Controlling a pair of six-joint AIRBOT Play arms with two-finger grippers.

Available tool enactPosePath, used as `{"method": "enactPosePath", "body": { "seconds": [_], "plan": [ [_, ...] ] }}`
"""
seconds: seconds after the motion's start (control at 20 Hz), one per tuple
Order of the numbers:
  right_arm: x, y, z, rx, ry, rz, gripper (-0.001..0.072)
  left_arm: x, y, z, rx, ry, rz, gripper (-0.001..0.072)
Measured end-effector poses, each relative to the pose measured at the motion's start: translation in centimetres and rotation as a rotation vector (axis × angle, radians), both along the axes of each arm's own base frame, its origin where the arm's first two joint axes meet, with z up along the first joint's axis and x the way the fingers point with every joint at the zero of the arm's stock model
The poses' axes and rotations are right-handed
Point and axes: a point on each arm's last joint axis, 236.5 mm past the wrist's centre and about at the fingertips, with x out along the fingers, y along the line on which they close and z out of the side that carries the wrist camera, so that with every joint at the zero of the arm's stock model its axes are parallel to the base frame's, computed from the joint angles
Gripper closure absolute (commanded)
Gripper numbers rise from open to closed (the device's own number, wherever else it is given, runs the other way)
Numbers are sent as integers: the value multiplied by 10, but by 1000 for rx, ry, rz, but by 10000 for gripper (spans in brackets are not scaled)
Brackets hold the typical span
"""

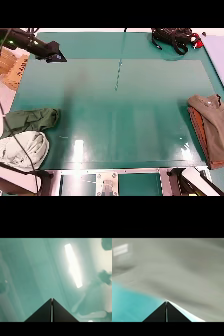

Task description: Fold the shirts.

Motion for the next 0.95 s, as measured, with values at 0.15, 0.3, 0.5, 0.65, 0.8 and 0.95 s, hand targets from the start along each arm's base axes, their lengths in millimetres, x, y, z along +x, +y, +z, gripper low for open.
{"method": "enactPosePath", "body": {
  "seconds": [0.15,0.3,0.5,0.65,0.8,0.95],
  "plan": [
    [59,78,3,-9,-37,292,691,-37,-11,-4,8,56,-11,686],
    [76,166,-23,29,-8,553,691,-91,-28,-29,28,141,-14,686],
    [76,238,-51,33,2,759,691,-157,-39,-75,43,241,18,684],
    [78,258,-57,23,-12,814,691,-182,-38,-96,60,281,32,683],
    [78,266,-58,18,-21,834,690,-189,-36,-105,69,288,45,683],
    [79,269,-59,16,-24,841,691,-190,-35,-108,71,284,55,683]
  ]
}}
